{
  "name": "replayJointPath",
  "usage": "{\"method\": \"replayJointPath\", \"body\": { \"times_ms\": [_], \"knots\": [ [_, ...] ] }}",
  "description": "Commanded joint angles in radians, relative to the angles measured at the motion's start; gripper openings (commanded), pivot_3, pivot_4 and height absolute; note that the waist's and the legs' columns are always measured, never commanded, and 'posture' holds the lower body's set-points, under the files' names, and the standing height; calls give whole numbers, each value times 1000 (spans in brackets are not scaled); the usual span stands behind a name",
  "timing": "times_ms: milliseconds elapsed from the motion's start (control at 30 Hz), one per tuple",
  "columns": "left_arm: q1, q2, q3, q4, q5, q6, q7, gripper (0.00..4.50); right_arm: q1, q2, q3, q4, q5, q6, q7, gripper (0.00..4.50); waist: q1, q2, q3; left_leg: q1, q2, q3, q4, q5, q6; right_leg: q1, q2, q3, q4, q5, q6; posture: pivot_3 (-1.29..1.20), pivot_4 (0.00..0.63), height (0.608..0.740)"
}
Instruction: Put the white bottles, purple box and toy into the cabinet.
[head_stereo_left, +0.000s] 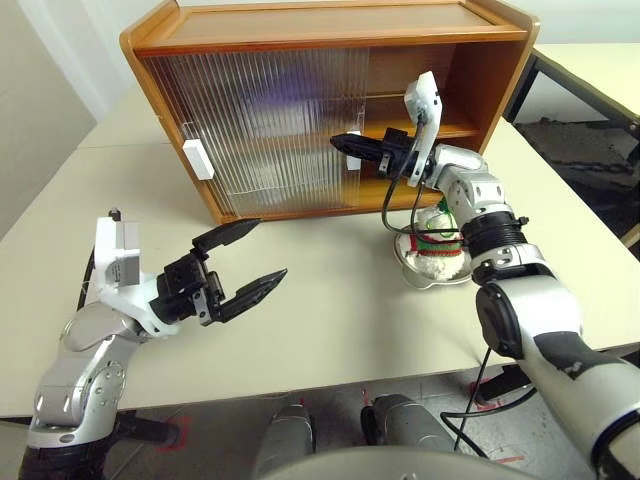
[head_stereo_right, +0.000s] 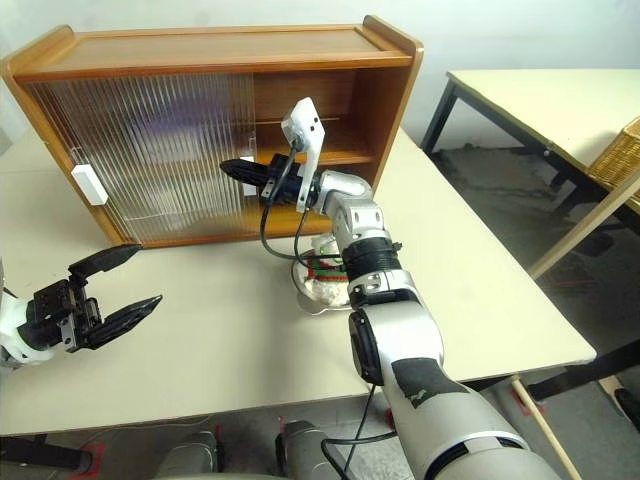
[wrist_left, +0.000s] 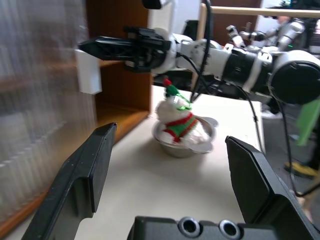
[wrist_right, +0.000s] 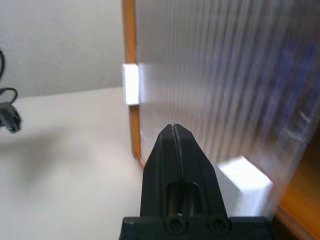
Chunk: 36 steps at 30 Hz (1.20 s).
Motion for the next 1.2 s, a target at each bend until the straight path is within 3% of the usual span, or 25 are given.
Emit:
{"method": "replayJointPath", "body": {
  "times_ms": [33,533,933,1200],
  "knots": [
    [14,-1,7,1,15,-18,1,4500,7,6,19,-39,13,27,6,30,4,0,0,0,0,0,0,0,0,0,0,0,0,0,0,-73,33,740],
    [17,6,-1,56,58,-48,-2,4500,41,-266,-22,-26,4,43,28,30,28,0,0,1,0,3,1,0,-1,0,0,1,3,-1,-1,-79,35,740],
    [-22,10,-8,93,72,-65,-9,4500,52,-185,74,-2,-90,-23,-51,30,11,0,0,7,1,3,0,3,3,3,2,2,7,-5,9,-93,21,740],
    [-21,2,-16,91,78,-73,-3,4500,53,-134,61,-36,-51,5,-42,30,15,0,0,6,0,3,0,3,3,2,1,2,7,-1,-1,-95,18,740]
  ]
}}
